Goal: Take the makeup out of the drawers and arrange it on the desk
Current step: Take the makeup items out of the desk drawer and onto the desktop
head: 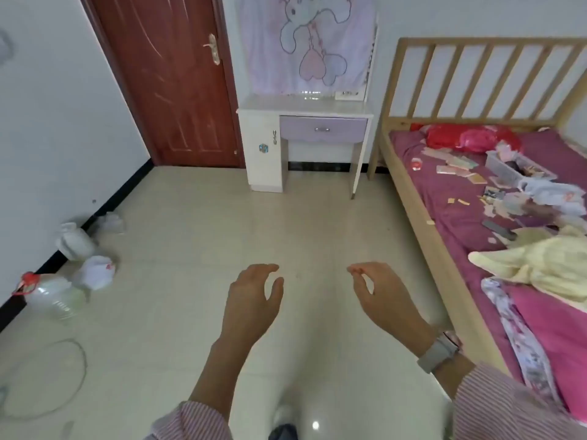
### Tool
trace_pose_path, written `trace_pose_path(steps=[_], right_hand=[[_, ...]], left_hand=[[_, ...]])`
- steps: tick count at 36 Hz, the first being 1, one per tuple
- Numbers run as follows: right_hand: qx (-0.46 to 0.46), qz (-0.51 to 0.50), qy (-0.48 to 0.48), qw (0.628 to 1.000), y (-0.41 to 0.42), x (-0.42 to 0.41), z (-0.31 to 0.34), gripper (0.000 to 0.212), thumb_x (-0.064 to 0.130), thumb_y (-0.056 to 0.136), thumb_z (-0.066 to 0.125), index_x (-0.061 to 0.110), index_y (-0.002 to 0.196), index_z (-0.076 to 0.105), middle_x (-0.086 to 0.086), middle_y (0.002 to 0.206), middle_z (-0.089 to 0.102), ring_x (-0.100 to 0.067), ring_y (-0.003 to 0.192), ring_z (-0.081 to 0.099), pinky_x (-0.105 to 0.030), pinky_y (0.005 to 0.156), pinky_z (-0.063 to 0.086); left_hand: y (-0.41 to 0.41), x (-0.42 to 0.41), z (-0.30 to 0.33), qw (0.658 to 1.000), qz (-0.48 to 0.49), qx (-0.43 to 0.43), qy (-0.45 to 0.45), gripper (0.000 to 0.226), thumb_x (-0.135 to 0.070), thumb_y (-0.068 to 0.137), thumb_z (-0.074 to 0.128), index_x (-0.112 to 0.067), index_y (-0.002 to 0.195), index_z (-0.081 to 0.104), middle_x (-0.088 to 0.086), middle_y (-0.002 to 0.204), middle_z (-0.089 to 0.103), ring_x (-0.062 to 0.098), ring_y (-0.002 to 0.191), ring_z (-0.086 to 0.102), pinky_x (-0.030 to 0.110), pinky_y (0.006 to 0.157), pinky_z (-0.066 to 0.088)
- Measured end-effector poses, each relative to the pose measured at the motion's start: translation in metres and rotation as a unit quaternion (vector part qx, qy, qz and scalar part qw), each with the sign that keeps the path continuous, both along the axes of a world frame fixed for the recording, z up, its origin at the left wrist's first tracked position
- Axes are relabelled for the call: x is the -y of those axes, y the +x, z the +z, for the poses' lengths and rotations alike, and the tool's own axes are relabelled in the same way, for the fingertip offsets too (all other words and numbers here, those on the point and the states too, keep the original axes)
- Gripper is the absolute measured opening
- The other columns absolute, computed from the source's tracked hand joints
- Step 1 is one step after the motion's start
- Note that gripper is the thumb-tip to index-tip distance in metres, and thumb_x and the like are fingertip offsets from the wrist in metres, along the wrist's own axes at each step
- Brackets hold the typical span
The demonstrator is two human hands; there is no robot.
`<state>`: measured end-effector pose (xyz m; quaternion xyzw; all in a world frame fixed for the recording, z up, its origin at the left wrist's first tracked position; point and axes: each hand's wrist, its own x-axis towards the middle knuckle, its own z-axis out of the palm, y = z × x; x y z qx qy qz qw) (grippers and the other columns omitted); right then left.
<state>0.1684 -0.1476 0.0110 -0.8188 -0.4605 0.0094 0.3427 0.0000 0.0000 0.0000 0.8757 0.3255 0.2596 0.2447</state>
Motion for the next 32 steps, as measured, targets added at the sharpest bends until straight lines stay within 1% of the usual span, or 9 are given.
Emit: trace_pose_path(steps=[2,5,7,10,16,19,21,26,32], right_hand=[[0.011,-0.005,0.004,1.000,0.018,-0.033,-0.007,0.029,0.020,0.087,0.046,0.006,0.099,0.068,-0.006,0.096,0.068,-0.025,0.095,0.061,-0.026,0.083,0.043],[0.011,0.001,-0.019,1.000,0.049,-0.092,-0.013,0.040,0.032,0.086,0.037,0.009,0.102,0.066,-0.005,0.100,0.067,-0.025,0.097,0.059,-0.030,0.082,0.045],[0.009,-0.002,-0.029,1.000,0.072,-0.130,-0.013,0.037,0.029,0.087,0.041,0.009,0.108,0.064,-0.005,0.105,0.065,-0.026,0.101,0.058,-0.029,0.085,0.043],[0.017,-0.007,-0.048,0.999,0.109,-0.181,-0.010,0.037,0.028,0.086,0.044,0.010,0.112,0.062,-0.006,0.112,0.063,-0.027,0.107,0.056,-0.034,0.090,0.043],[0.025,-0.032,-0.061,0.997,0.185,-0.252,-0.001,0.035,0.026,0.086,0.045,0.011,0.112,0.062,-0.005,0.112,0.063,-0.026,0.109,0.055,-0.039,0.087,0.045],[0.023,-0.043,-0.065,0.997,0.228,-0.280,-0.007,0.035,0.026,0.085,0.045,0.011,0.111,0.063,-0.004,0.110,0.064,-0.025,0.108,0.055,-0.039,0.085,0.046],[0.019,-0.052,-0.072,0.996,0.260,-0.298,-0.014,0.035,0.027,0.086,0.044,0.012,0.112,0.062,-0.003,0.111,0.063,-0.024,0.108,0.055,-0.037,0.086,0.045],[0.000,-0.062,-0.076,0.995,0.349,-0.355,-0.031,0.046,0.037,0.087,0.032,0.011,0.110,0.063,-0.003,0.108,0.065,-0.025,0.104,0.058,-0.038,0.086,0.046],[-0.030,-0.059,-0.085,0.994,0.464,-0.438,-0.031,0.042,0.029,0.086,0.038,0.009,0.114,0.061,-0.006,0.112,0.064,-0.027,0.107,0.056,-0.040,0.091,0.045]], left_hand=[[0.015,-0.034,-0.007,0.999,0.018,-0.013,0.023,0.037,-0.034,0.085,0.047,-0.013,0.108,0.066,0.004,0.107,0.067,0.027,0.096,0.062,0.037,0.081,0.045],[0.044,-0.094,-0.012,0.998,0.029,-0.035,0.035,0.038,-0.036,0.085,0.046,-0.013,0.107,0.066,0.003,0.105,0.067,0.027,0.095,0.063,0.041,0.081,0.047],[0.065,-0.133,-0.010,0.997,0.028,-0.033,0.064,0.044,-0.040,0.084,0.040,-0.013,0.106,0.066,0.003,0.103,0.068,0.026,0.092,0.064,0.042,0.080,0.049],[0.101,-0.187,-0.005,0.994,0.042,-0.037,0.090,0.045,-0.042,0.082,0.038,-0.013,0.104,0.066,0.003,0.100,0.068,0.028,0.087,0.065,0.042,0.076,0.048],[0.193,-0.265,-0.003,0.996,0.028,-0.057,0.067,0.037,-0.035,0.083,0.048,-0.013,0.107,0.065,0.005,0.105,0.066,0.030,0.097,0.061,0.043,0.083,0.044],[0.247,-0.294,-0.012,0.996,-0.003,-0.061,0.070,0.041,-0.039,0.084,0.042,-0.014,0.104,0.066,0.005,0.101,0.067,0.030,0.092,0.063,0.041,0.078,0.046],[0.284,-0.313,-0.020,0.996,-0.015,-0.065,0.057,0.035,-0.035,0.083,0.048,-0.014,0.102,0.067,0.004,0.101,0.067,0.029,0.091,0.063,0.041,0.078,0.046],[0.376,-0.364,-0.045,0.996,-0.035,-0.078,0.022,0.029,-0.030,0.085,0.053,-0.014,0.107,0.066,0.003,0.108,0.065,0.027,0.098,0.061,0.040,0.085,0.042],[0.489,-0.433,-0.040,0.994,-0.025,-0.101,-0.021,0.027,-0.026,0.091,0.055,-0.016,0.116,0.062,0.000,0.119,0.060,0.021,0.109,0.055,0.034,0.092,0.038]])
